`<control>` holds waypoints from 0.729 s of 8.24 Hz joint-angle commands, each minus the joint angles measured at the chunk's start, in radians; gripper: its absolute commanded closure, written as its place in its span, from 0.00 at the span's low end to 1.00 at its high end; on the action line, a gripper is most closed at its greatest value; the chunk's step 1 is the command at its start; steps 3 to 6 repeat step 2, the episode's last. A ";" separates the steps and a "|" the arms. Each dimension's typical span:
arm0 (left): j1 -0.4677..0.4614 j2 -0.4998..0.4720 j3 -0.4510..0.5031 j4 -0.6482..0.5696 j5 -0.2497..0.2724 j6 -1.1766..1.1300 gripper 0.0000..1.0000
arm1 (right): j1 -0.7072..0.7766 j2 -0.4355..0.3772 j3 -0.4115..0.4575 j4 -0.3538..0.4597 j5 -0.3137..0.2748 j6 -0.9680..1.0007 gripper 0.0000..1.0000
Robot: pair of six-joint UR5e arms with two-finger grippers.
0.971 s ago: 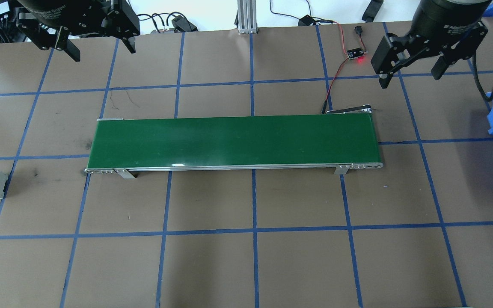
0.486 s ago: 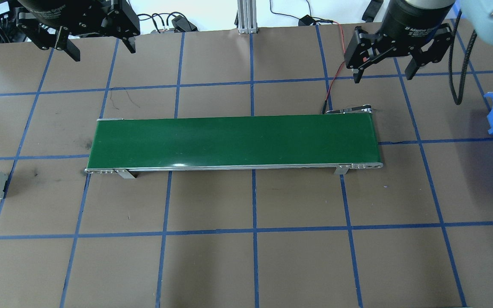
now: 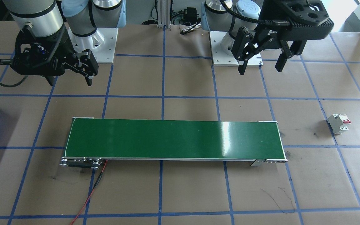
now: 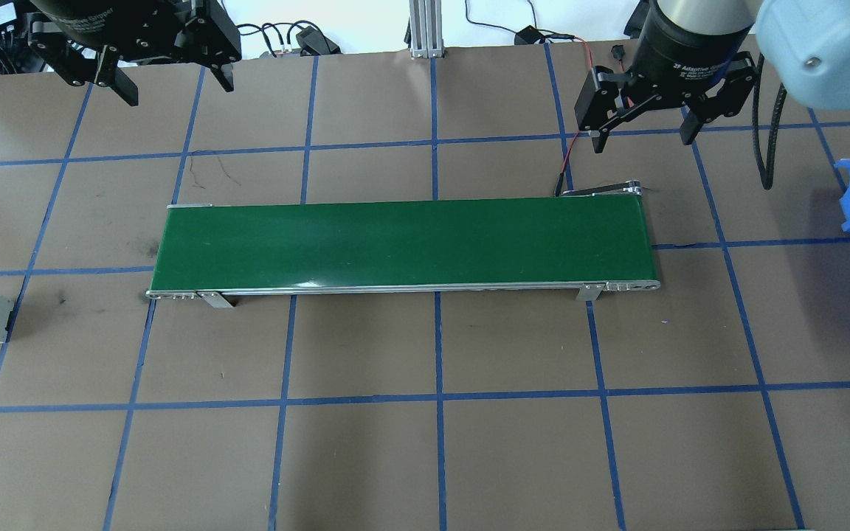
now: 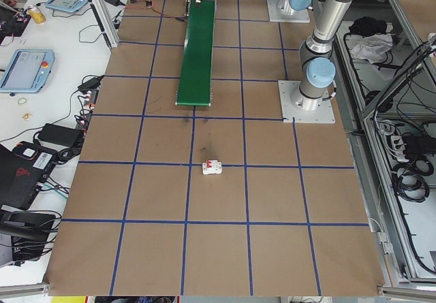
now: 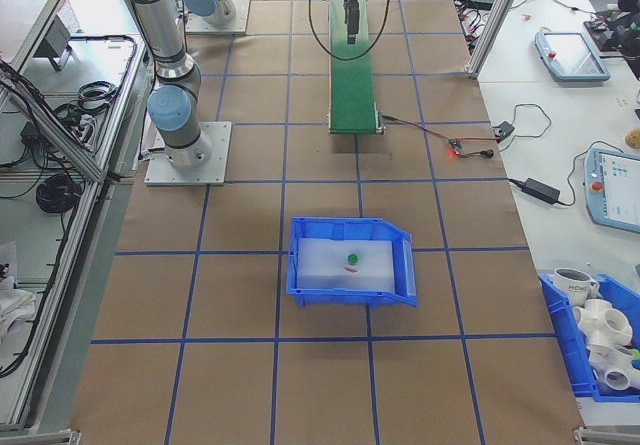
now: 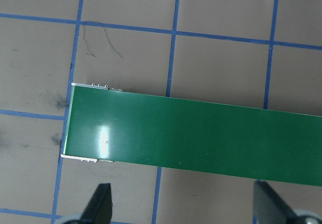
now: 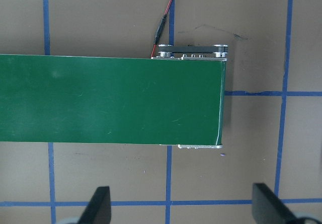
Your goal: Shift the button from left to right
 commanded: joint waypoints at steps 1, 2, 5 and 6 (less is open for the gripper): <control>0.001 0.000 0.000 0.000 0.000 -0.002 0.00 | 0.001 0.001 0.001 -0.001 -0.009 -0.014 0.00; 0.001 0.000 0.000 0.000 0.000 -0.002 0.00 | 0.000 0.001 -0.001 -0.002 -0.017 -0.022 0.00; 0.001 0.000 0.000 0.000 0.000 -0.002 0.00 | 0.000 0.001 -0.001 -0.002 -0.017 -0.022 0.00; 0.001 0.000 0.000 0.000 0.000 -0.002 0.00 | 0.000 0.001 -0.001 -0.002 -0.017 -0.022 0.00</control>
